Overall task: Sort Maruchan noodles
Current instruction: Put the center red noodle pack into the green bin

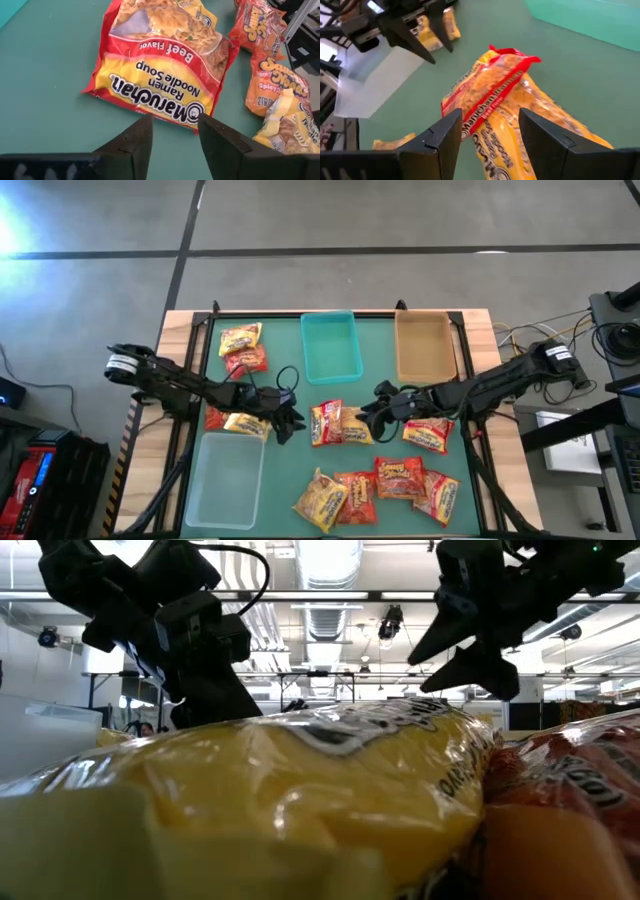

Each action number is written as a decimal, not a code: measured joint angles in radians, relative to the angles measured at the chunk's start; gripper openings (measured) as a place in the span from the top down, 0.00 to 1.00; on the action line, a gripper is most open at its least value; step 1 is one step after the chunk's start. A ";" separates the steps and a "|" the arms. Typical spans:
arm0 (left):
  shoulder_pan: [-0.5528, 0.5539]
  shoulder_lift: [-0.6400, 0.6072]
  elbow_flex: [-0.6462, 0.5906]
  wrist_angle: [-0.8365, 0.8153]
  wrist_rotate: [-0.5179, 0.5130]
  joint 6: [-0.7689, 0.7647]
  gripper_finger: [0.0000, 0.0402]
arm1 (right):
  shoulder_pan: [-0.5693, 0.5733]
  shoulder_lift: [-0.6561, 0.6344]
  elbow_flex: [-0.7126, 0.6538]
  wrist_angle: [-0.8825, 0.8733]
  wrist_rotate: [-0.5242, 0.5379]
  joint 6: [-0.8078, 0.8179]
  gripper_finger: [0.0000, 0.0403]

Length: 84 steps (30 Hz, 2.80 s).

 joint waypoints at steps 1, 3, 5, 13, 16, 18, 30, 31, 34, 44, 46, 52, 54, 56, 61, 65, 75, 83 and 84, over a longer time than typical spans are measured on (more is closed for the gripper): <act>0.000 0.001 0.000 0.001 0.000 0.000 0.61 | 0.000 0.012 0.000 0.021 -0.001 -0.012 0.54; 0.000 0.008 0.000 0.019 -0.001 -0.002 0.59 | 0.000 0.040 0.000 0.070 0.001 -0.035 0.54; 0.000 0.011 0.000 0.018 -0.001 -0.019 0.57 | 0.000 0.071 0.000 0.120 0.001 -0.058 0.54; 0.002 0.014 0.000 0.019 -0.010 -0.070 0.57 | 0.000 0.230 0.000 0.357 -0.012 -0.101 0.54; 0.002 0.014 0.000 0.019 -0.011 -0.079 0.57 | 0.000 0.285 -0.001 0.414 -0.027 -0.097 0.54; 0.002 0.014 0.000 0.019 -0.013 -0.080 0.57 | 0.000 0.312 0.000 0.436 -0.028 -0.096 0.54; 0.002 0.014 0.000 0.019 -0.014 -0.092 0.57 | 0.000 0.336 0.014 0.436 -0.025 -0.086 0.54; 0.002 0.014 0.000 0.019 -0.014 -0.091 0.57 | 0.000 0.335 0.014 0.435 -0.025 -0.083 0.54; 0.002 0.014 0.000 0.019 -0.015 -0.091 0.57 | -0.002 0.335 0.014 0.429 -0.025 -0.075 0.54; 0.002 0.014 -0.002 0.019 -0.016 -0.066 0.57 | -0.064 0.334 0.014 0.344 -0.094 0.038 0.54; 0.002 0.014 -0.002 0.019 -0.016 -0.045 0.57 | -0.077 0.334 0.014 0.352 -0.116 0.053 0.54; 0.002 0.064 -0.002 0.025 -0.041 -0.038 0.57 | -0.107 0.339 0.016 0.363 -0.165 0.071 0.54; 0.002 0.103 -0.002 0.039 -0.042 -0.045 0.57 | -0.114 0.344 0.016 0.359 -0.183 0.087 0.54; 0.002 0.149 -0.002 0.085 -0.042 -0.048 0.57 | -0.116 0.345 0.016 0.358 -0.195 0.094 0.54; 0.002 0.253 -0.002 0.236 -0.039 -0.058 0.57 | -0.121 0.346 0.016 0.343 -0.231 0.095 0.54; 0.002 0.284 0.000 0.280 -0.036 -0.071 0.57 | -0.121 0.346 0.017 0.336 -0.233 0.110 0.56; 0.001 0.256 -0.002 0.259 -0.006 -0.059 0.57 | -0.161 0.329 0.017 0.333 -0.354 0.117 0.60; 0.002 0.255 -0.003 0.261 -0.007 -0.056 0.57 | -0.232 0.329 0.016 0.326 -0.369 0.145 0.45; 0.002 0.255 -0.003 0.261 -0.007 -0.056 0.57 | -0.234 0.329 0.016 0.326 -0.369 0.150 0.44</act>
